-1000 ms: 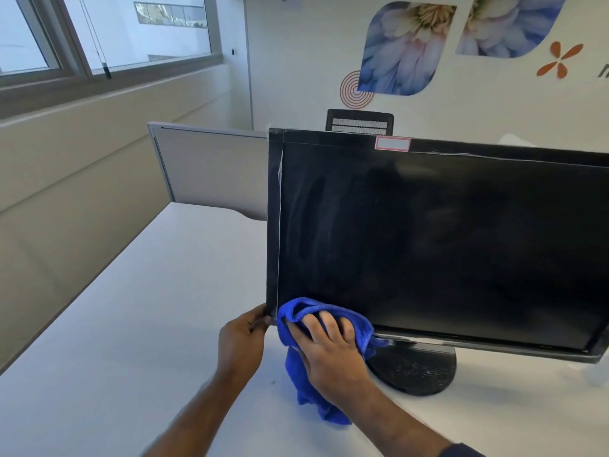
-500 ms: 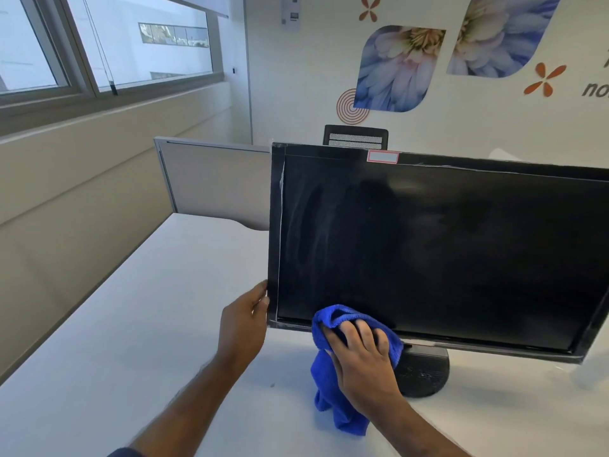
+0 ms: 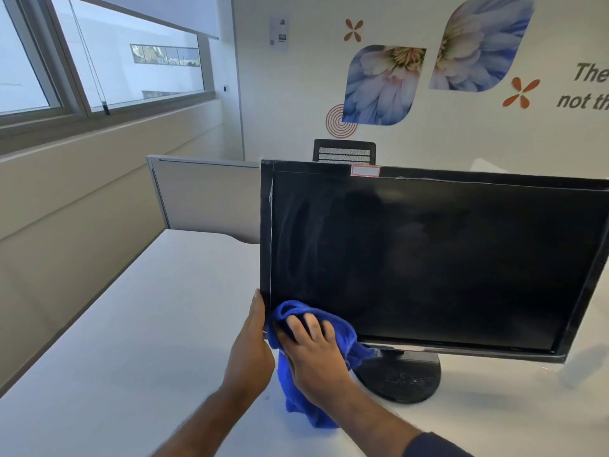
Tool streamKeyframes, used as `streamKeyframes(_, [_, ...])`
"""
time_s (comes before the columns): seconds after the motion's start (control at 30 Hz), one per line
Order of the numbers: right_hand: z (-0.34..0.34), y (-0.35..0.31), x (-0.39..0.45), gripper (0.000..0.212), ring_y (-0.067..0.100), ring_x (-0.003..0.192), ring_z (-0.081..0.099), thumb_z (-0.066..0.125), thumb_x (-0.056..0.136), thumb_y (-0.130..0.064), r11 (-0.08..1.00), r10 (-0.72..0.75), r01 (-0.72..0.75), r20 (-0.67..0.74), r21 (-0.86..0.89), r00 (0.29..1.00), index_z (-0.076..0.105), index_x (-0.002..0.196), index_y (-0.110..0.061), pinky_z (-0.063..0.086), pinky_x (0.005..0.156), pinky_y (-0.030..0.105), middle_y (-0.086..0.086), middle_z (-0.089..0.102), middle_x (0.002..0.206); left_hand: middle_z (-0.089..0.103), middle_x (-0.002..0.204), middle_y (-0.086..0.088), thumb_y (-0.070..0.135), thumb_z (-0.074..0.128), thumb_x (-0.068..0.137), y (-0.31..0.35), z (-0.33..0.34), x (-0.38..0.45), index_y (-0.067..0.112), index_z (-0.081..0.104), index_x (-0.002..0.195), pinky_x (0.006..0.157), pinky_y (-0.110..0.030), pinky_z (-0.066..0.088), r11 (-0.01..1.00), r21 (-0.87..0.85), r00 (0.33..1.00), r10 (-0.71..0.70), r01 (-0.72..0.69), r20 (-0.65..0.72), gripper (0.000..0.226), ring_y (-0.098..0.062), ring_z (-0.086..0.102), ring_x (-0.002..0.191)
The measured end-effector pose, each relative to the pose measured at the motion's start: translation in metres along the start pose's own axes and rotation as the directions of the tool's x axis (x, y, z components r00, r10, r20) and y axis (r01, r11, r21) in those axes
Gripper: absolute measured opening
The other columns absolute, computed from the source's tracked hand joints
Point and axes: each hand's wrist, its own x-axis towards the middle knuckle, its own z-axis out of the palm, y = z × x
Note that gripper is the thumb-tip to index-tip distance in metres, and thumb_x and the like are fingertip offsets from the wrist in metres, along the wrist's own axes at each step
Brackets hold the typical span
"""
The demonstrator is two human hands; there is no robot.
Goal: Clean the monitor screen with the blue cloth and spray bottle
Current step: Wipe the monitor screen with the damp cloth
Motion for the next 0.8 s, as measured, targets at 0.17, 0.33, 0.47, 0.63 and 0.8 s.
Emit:
streamKeyframes(0.17, [0.005,0.021,-0.028,0.055,0.023,0.113,0.047,0.067,0.077,-0.025,0.999,0.012,-0.012,0.0,-0.033,1.0,0.053,0.13,-0.03,0.048,0.092,0.042,-0.008,0.049,0.122,0.024,0.154,0.023,0.002,0.046,0.098,-0.006,-0.003,0.002,0.034,0.011,0.156,0.111,-0.009,0.02,0.996,0.089,0.999,0.027,-0.03,0.037,0.075,-0.005,0.034,0.141])
streamKeyframes(0.33, [0.007,0.053,-0.055,0.052,0.025,0.112,0.049,0.066,0.08,-0.029,0.99,0.089,-0.094,-0.058,-0.101,0.994,0.053,0.13,-0.03,0.037,0.096,0.044,-0.006,0.05,0.122,0.024,0.159,0.012,0.016,0.062,0.093,0.014,-0.023,0.022,0.017,0.028,0.154,0.115,-0.022,0.026,0.939,0.255,0.961,0.26,-0.23,-0.093,0.07,-0.01,0.028,0.147])
streamKeyframes(0.47, [0.006,0.068,-0.07,0.044,0.024,0.112,0.049,0.04,0.088,-0.034,0.98,0.131,-0.144,-0.1,-0.134,0.986,0.055,0.13,-0.028,0.032,0.095,0.044,-0.005,0.052,0.121,0.039,0.156,-0.003,0.02,0.057,0.093,0.068,-0.048,0.069,0.009,0.046,0.145,0.119,-0.035,0.031,0.751,0.393,0.786,0.609,-0.53,-0.102,0.054,-0.018,0.031,0.148])
streamKeyframes(0.63, [0.003,0.074,-0.076,0.045,0.025,0.109,0.051,0.037,0.089,-0.033,0.976,0.16,-0.176,-0.127,-0.131,0.979,0.061,0.126,-0.026,0.047,0.089,0.045,-0.003,0.054,0.119,0.031,0.161,-0.002,0.04,0.044,0.1,0.151,-0.068,0.125,0.015,0.035,0.152,0.124,-0.035,0.012,0.534,0.595,0.696,0.716,-0.6,0.06,0.058,-0.019,0.017,0.152])
streamKeyframes(0.8, [0.007,0.089,-0.088,0.046,0.026,0.11,0.049,0.039,0.088,-0.03,0.963,0.198,-0.229,-0.203,-0.143,0.959,0.066,0.123,-0.02,0.034,0.095,0.043,0.0,0.052,0.119,0.035,0.157,-0.003,0.057,0.033,0.099,0.167,-0.06,0.155,0.016,0.027,0.154,0.125,-0.039,0.01,0.509,0.657,0.763,0.627,-0.556,0.16,0.069,-0.023,0.025,0.148])
